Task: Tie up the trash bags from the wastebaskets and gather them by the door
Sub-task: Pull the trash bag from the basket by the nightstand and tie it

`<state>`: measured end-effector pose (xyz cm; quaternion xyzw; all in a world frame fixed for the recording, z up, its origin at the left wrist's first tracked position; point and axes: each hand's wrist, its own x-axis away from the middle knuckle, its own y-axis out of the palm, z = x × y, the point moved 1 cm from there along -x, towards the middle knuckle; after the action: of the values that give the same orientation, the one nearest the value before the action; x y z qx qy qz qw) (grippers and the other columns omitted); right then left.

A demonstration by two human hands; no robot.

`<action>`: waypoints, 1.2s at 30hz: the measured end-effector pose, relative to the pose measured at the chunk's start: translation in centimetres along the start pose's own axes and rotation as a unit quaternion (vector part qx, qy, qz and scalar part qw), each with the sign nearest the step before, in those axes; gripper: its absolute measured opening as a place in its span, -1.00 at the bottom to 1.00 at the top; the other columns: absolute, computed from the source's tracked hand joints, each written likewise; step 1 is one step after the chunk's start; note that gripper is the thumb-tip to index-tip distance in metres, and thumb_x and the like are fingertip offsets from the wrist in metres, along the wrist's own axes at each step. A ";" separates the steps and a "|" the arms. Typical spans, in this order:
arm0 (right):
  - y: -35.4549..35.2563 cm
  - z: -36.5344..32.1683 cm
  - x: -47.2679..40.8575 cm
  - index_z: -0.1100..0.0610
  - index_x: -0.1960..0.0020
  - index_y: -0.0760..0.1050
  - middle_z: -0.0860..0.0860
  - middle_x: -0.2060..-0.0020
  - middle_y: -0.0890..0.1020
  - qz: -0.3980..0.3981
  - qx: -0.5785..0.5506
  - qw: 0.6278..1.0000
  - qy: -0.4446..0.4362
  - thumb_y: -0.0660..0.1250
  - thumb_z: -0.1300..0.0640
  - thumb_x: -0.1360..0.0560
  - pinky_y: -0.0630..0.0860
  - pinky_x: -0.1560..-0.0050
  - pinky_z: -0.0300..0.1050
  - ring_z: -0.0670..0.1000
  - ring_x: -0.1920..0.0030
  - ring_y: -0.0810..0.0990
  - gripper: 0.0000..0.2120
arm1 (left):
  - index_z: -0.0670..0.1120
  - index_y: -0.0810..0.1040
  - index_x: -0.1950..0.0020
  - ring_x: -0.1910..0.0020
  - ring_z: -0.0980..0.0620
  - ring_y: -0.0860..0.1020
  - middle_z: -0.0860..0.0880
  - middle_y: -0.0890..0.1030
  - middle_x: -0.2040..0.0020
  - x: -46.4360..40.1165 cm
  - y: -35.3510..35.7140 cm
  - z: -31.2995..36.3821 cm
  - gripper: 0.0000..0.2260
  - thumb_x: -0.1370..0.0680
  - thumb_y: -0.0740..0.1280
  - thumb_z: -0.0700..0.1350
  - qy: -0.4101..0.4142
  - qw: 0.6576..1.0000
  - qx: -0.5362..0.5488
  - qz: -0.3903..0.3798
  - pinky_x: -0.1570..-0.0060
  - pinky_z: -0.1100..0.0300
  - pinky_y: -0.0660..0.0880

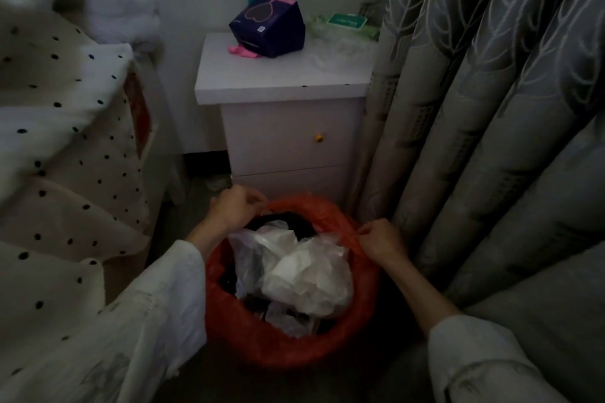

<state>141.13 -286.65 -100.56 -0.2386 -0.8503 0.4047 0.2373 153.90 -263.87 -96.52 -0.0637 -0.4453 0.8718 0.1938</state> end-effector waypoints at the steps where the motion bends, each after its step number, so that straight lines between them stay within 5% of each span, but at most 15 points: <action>1: -0.3 0.0 0.2 0.12 0.08 0.67 0.15 0.00 0.69 0.019 0.014 1.000 -0.006 0.30 0.07 -0.42 0.57 -0.05 -0.04 0.18 -0.03 0.64 -0.79 | -0.08 0.65 0.04 0.00 0.00 0.59 -0.07 0.68 0.03 0.1 0.1 0.2 -0.87 -0.48 0.34 -0.12 0.030 0.999 0.029 0.015 -0.07 0.22 0.44; 4: -1.2 -0.6 0.3 0.18 0.09 0.65 0.19 0.01 0.67 0.067 -0.037 0.996 -0.043 0.29 0.19 -0.43 0.54 -0.03 -0.03 0.20 -0.03 0.63 -0.82 | -0.22 0.61 0.07 0.07 0.01 0.50 -0.08 0.56 0.11 0.7 0.0 0.4 -0.89 -0.48 0.30 -0.28 0.105 0.991 0.061 0.049 0.07 0.26 0.34; 7: -2.6 -2.0 0.4 0.18 0.14 0.58 0.20 0.08 0.64 0.091 -0.139 0.982 -0.089 0.32 0.23 -0.42 0.48 -0.01 -0.05 0.12 0.05 0.59 -0.93 | -0.23 0.58 -0.03 -0.02 -0.07 0.50 -0.17 0.52 0.01 1.5 -0.2 -0.6 -0.83 -0.48 0.28 -0.32 0.107 0.990 0.056 0.076 -0.01 0.29 0.30; 11: -3.2 -3.7 1.6 0.16 0.14 0.51 0.17 0.10 0.63 0.011 -0.141 0.981 -0.132 0.30 0.25 -0.46 0.39 0.04 -0.19 0.04 0.06 0.57 -0.97 | -0.21 0.31 -0.37 -0.33 -0.17 0.39 -0.26 0.41 -0.34 3.2 -0.6 -1.8 -0.58 -0.51 0.24 -0.28 0.033 0.992 0.073 0.102 -0.30 0.13 0.28; 15: -4.3 -4.5 2.3 0.19 -0.05 0.54 0.17 -0.03 0.64 0.036 -0.071 0.988 -0.132 0.36 0.18 -0.43 0.44 -0.07 -0.16 0.15 -0.09 0.58 -0.79 | -0.26 0.17 -0.43 -0.39 -0.21 0.32 -0.28 0.31 -0.41 4.9 -0.7 -4.0 -0.52 -0.57 0.18 -0.13 -0.114 0.991 0.052 0.042 -0.35 0.07 0.25; 19: -5.2 -5.2 2.9 0.22 -0.32 0.38 0.20 -0.29 0.46 -0.039 0.102 0.988 -0.107 0.43 0.00 -0.35 0.38 -0.33 0.01 0.19 -0.33 0.39 -0.39 | -0.30 0.37 -0.30 -0.28 -0.20 0.45 -0.30 0.43 -0.32 6.7 -1.2 -4.0 -0.55 -0.60 0.08 0.02 -0.210 0.975 0.011 -0.069 -0.22 0.09 0.38; 23: -5.1 -5.3 4.4 0.23 -0.28 0.43 0.19 -0.25 0.53 -0.158 0.221 0.961 -0.058 0.37 0.00 -0.41 0.47 -0.22 -0.05 0.17 -0.23 0.52 -0.49 | -0.25 0.42 -0.12 0.11 -0.17 0.57 -0.27 0.56 0.00 7.6 -2.1 -4.0 -0.71 -0.52 0.26 -0.08 -0.262 0.958 0.049 -0.107 -0.04 -0.05 0.53; 26: -4.9 -5.0 4.9 0.29 -0.33 0.36 0.20 -0.30 0.48 -0.202 0.266 0.942 -0.037 0.38 0.11 -0.43 0.46 -0.22 -0.05 0.17 -0.26 0.50 -0.47 | -0.30 0.47 -0.14 0.02 -0.16 0.59 -0.28 0.58 -0.09 8.0 -2.9 -4.3 -0.60 -0.40 0.42 -0.11 -0.254 0.956 -0.018 -0.148 -0.04 0.01 0.54; 33: -4.6 -5.0 5.3 0.25 -0.33 0.38 0.22 -0.33 0.45 -0.145 0.245 0.958 -0.032 0.23 -0.01 -0.50 0.43 -0.24 -0.05 0.19 -0.28 0.48 -0.51 | -0.27 0.53 -0.09 -0.10 -0.14 0.56 -0.21 0.58 -0.09 8.5 -3.4 -2.5 -0.73 -0.50 0.26 -0.13 -0.173 0.978 -0.026 -0.116 -0.05 0.12 0.47; 36: -4.7 -5.3 5.4 0.31 -0.31 0.39 0.25 -0.31 0.46 -0.117 0.175 0.977 -0.021 0.18 0.08 -0.55 0.43 -0.21 -0.08 0.19 -0.29 0.48 -0.58 | -0.26 0.53 0.10 0.16 -0.16 0.62 -0.28 0.60 0.06 8.1 -3.2 -1.9 -0.83 -0.52 0.22 -0.17 -0.143 0.984 0.091 -0.049 0.17 0.09 0.53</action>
<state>139.06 -283.00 -92.69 -0.0833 -0.7930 0.5219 0.3029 147.91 -257.60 -94.60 0.1017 -0.3898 0.8982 0.1761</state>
